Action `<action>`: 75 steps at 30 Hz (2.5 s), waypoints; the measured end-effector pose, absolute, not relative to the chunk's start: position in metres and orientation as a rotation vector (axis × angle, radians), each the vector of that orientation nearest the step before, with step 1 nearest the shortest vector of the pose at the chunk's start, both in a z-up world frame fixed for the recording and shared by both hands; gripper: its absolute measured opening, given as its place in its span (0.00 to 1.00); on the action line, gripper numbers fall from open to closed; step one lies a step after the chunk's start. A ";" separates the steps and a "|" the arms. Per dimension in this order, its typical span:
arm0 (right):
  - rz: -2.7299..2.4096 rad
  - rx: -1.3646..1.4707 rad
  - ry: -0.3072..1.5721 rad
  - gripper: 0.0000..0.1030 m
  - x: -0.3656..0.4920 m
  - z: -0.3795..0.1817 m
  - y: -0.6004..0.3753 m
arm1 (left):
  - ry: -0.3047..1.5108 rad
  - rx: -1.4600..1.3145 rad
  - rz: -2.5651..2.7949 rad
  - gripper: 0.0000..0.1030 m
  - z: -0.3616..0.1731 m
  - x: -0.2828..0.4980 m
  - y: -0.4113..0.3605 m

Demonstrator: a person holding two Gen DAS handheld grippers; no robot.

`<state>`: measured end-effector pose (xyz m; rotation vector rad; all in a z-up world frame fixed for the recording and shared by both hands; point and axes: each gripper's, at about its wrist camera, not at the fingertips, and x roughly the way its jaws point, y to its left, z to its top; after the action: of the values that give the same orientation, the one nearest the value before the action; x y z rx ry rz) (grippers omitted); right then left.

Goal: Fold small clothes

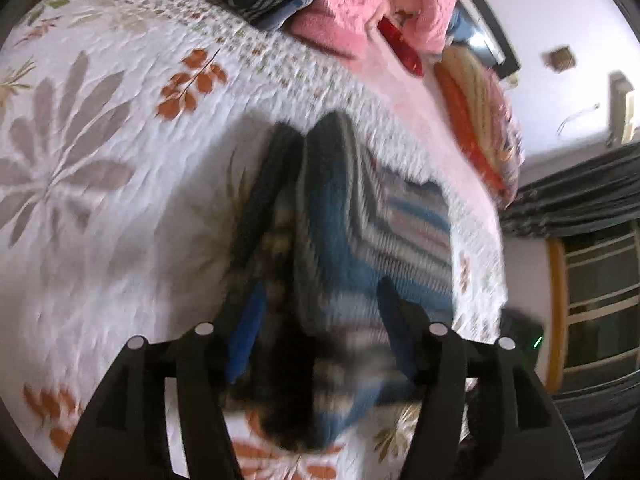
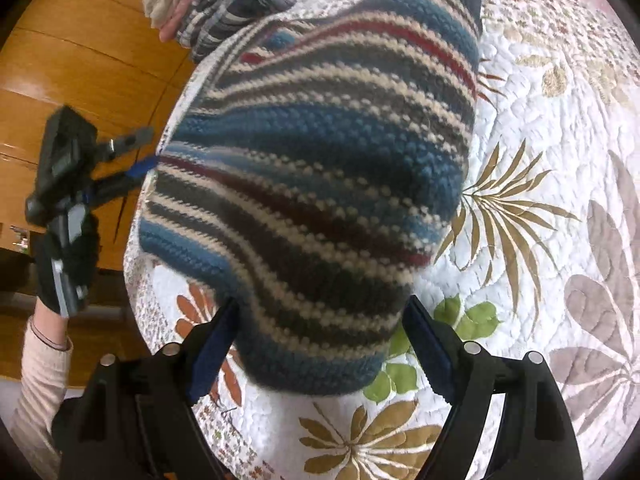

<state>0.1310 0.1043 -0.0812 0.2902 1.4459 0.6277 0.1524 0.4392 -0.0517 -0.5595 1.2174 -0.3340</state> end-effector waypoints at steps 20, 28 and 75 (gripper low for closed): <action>0.663 0.264 1.443 0.81 0.118 -0.076 0.118 | 1.255 -0.480 -0.418 0.07 -0.053 0.130 0.446; 0.576 0.200 1.505 0.74 0.113 -0.102 0.126 | 1.362 -0.338 -0.397 0.10 -0.110 0.128 0.427; 0.561 0.284 1.451 0.76 0.140 -0.080 0.100 | 1.140 -0.517 -0.343 0.18 -0.073 0.225 0.444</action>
<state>0.1397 0.1002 -0.0796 0.2835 1.4509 0.5607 0.2253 0.4441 -0.0727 -0.5167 1.1399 -0.3434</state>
